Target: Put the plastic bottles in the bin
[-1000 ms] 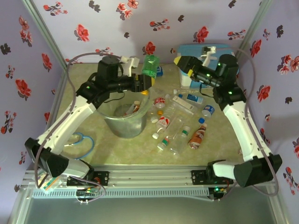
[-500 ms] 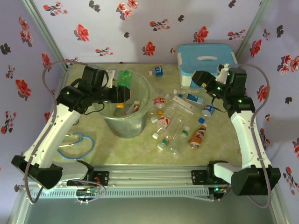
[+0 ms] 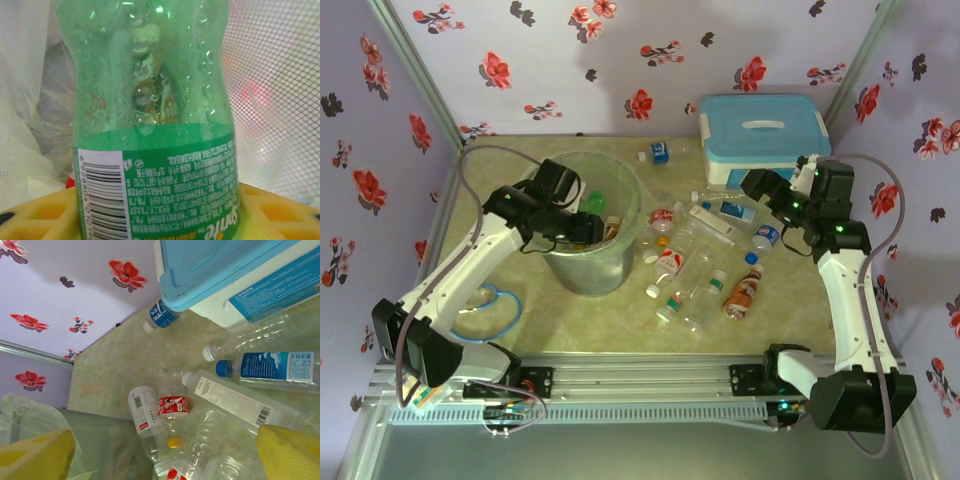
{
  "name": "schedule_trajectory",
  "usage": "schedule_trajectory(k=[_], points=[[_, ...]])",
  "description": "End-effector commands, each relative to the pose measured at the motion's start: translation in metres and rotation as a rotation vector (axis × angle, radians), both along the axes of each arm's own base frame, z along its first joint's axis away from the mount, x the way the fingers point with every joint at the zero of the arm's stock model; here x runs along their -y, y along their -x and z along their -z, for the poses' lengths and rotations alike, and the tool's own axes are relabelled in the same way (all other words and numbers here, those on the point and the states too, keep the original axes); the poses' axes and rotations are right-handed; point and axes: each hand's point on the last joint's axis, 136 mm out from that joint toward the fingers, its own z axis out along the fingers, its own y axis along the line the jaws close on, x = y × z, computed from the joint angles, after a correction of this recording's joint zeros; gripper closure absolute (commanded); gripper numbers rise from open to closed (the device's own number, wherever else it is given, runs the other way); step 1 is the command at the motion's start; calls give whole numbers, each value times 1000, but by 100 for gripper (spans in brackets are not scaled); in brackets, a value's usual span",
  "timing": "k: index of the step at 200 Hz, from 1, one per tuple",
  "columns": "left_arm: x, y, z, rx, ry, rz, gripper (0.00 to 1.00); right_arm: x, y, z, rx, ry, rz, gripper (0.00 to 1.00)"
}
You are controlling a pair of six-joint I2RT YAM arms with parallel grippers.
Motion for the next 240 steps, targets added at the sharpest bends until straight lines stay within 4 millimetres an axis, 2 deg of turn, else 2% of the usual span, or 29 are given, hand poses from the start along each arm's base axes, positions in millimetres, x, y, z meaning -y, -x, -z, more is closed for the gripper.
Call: schedule_trajectory(k=[1,18,44,59,118,154,168,216,240], points=[[4,-1,11,2,-23,24,65,5,3,4,0,25,11,6],[8,1,16,-4,-26,37,61,5,3,4,-1,26,13,6],[8,3,19,-9,-31,42,41,6,4,6,-10,29,20,6],[8,3,19,-7,-27,40,34,7,5,7,-14,30,22,6],[8,2,16,0,-28,48,24,8,6,10,-29,28,30,6],[10,1,15,3,-28,52,23,9,6,12,-40,32,33,6],[10,1,14,3,-30,54,23,15,7,20,-78,61,59,6],[9,-2,3,31,-27,54,22,60,26,64,-273,284,207,6],[11,-5,-8,58,-12,54,21,78,24,85,-309,314,268,7]])
